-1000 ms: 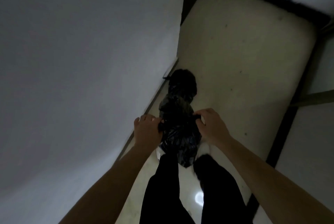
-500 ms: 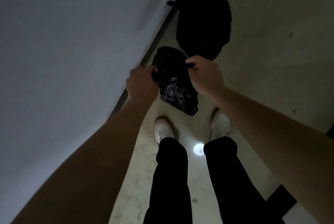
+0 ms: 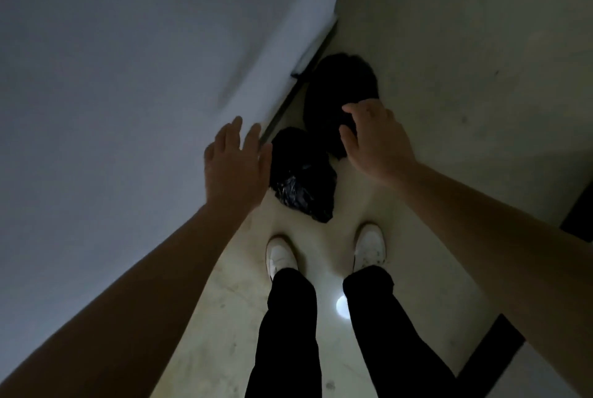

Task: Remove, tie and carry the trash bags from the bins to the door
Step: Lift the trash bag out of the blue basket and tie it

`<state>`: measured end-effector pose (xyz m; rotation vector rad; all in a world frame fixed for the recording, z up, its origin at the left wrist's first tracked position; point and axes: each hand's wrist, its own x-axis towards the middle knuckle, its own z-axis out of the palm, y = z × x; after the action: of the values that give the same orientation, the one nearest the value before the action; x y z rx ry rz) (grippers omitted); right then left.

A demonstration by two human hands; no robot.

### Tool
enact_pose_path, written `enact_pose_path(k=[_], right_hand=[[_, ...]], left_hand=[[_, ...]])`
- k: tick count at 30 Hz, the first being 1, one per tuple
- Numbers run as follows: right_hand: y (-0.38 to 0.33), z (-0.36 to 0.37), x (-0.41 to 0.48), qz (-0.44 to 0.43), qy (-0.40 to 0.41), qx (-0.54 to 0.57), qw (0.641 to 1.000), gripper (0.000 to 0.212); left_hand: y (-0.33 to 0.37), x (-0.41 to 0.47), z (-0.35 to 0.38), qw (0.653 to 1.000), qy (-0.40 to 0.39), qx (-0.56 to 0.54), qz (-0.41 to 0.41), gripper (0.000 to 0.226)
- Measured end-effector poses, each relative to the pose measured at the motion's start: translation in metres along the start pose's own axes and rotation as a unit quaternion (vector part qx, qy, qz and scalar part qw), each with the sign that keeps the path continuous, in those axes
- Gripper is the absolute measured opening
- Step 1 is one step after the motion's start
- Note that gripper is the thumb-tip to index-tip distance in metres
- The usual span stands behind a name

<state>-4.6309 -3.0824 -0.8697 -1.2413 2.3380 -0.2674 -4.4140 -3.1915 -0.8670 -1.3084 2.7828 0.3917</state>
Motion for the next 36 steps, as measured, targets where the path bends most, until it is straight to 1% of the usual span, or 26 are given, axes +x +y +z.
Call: enact_pose_path(k=[2, 4, 6, 8, 9, 11, 13, 15, 17, 20, 23, 25, 28, 30, 33, 34, 36], right_hand=[[-0.014, -0.068, -0.004, -0.022, 0.061, -0.045, 0.997, 0.049], [-0.032, -0.144, -0.012, -0.053, 0.125, -0.091, 0.987, 0.052], [-0.057, -0.23, -0.028, -0.072, 0.164, -0.104, 0.978, 0.055], [-0.088, -0.319, -0.051, -0.072, 0.201, -0.087, 0.973, 0.056], [-0.103, -0.364, -0.067, -0.072, 0.232, -0.078, 0.967, 0.057], [-0.129, -0.445, -0.102, -0.084, 0.298, -0.072, 0.948, 0.058], [-0.152, -0.517, -0.142, -0.101, 0.355, -0.066, 0.927, 0.059], [-0.168, -0.569, -0.176, -0.123, 0.406, -0.055, 0.904, 0.06], [-0.181, -0.604, -0.205, -0.148, 0.436, -0.053, 0.886, 0.062], [-0.202, -0.628, -0.234, -0.216, 0.446, -0.062, 0.867, 0.061], [-0.226, -0.622, -0.249, -0.294, 0.426, -0.07, 0.853, 0.059], [-0.243, -0.604, -0.259, -0.345, 0.394, -0.063, 0.85, 0.059], [-0.271, -0.569, -0.274, -0.404, 0.335, -0.07, 0.848, 0.061], [-0.305, -0.543, -0.299, -0.455, 0.296, -0.054, 0.838, 0.061], [-0.368, -0.506, -0.351, -0.514, 0.249, 0.0, 0.821, 0.059], [-0.389, -0.494, -0.374, -0.533, 0.234, 0.018, 0.813, 0.059], [-0.435, -0.465, -0.432, -0.585, 0.201, 0.041, 0.784, 0.06]], left_hand=[[0.023, 0.013, -0.062, 0.997, 0.045, 0.012, 0.064, 0.047], [0.048, 0.029, -0.137, 0.99, 0.081, 0.029, 0.112, 0.05], [0.075, 0.039, -0.228, 0.982, 0.113, 0.054, 0.139, 0.053], [0.103, 0.039, -0.323, 0.975, 0.143, 0.088, 0.145, 0.056], [0.118, 0.035, -0.372, 0.971, 0.16, 0.104, 0.147, 0.058], [0.144, 0.022, -0.462, 0.959, 0.197, 0.127, 0.159, 0.06], [0.164, -0.002, -0.544, 0.943, 0.251, 0.143, 0.164, 0.062], [0.176, -0.027, -0.604, 0.932, 0.294, 0.151, 0.148, 0.064], [0.181, -0.063, -0.646, 0.928, 0.323, 0.147, 0.116, 0.066], [0.183, -0.123, -0.669, 0.917, 0.365, 0.148, 0.057, 0.064], [0.176, -0.182, -0.657, 0.91, 0.388, 0.149, -0.02, 0.063], [0.168, -0.223, -0.642, 0.909, 0.381, 0.141, -0.096, 0.063], [0.149, -0.295, -0.628, 0.902, 0.343, 0.137, -0.224, 0.067], [0.131, -0.363, -0.629, 0.882, 0.333, 0.155, -0.296, 0.069], [0.106, -0.475, -0.639, 0.839, 0.345, 0.191, -0.374, 0.069], [0.1, -0.513, -0.641, 0.822, 0.347, 0.201, -0.404, 0.068], [0.093, -0.596, -0.642, 0.781, 0.364, 0.216, -0.46, 0.068]])
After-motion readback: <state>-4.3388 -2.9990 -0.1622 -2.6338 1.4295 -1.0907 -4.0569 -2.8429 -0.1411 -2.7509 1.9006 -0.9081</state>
